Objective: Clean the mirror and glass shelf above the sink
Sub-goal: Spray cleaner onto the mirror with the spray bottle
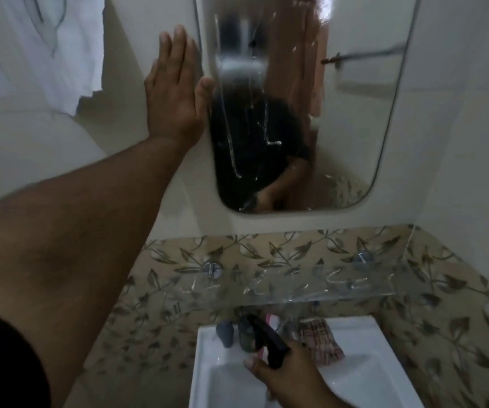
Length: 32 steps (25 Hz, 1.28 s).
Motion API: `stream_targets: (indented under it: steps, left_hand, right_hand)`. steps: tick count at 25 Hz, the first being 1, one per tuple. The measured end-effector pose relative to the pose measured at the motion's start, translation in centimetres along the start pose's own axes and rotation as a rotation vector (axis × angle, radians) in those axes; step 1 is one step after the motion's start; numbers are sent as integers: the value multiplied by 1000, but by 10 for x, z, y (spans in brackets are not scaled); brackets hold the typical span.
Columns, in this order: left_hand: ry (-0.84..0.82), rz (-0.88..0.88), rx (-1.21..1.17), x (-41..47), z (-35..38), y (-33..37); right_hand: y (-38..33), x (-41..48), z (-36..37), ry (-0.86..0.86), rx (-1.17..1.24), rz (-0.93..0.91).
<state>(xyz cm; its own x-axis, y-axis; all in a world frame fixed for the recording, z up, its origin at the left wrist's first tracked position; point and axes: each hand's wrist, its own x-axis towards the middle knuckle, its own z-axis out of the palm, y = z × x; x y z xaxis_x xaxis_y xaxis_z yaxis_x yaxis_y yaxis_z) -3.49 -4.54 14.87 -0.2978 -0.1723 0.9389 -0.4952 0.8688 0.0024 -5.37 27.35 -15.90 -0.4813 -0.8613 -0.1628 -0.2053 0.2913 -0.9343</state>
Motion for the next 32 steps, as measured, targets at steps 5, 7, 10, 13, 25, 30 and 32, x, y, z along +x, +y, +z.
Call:
stream_targets:
  steps: [5,7,10,13,25,30,32]
  left_hand:
    - [-21,3,-11,2,-7,-6]
    - [-49,7,19,1,-7,-7]
    - [-109,23,86,-6,-1,-4]
    - [-146,-32,79,-58,3,3]
    - [-765,-351,3,-352,-47,-3]
    - [-845,-397,71,-364,-64,1]
    - [-863,-416,103,-366,-72,1]
  right_hand:
    - [-26,20,41,-168,-21,-110]
    - [-36,28,46,-134,14,-117]
    - [-41,37,46,-77,28,-115]
    - [-36,39,39,-26,90,-42]
    - [-29,72,52,66,69,54]
    - [-12,62,59,35,32,73]
    - [-7,55,59,17,12,73]
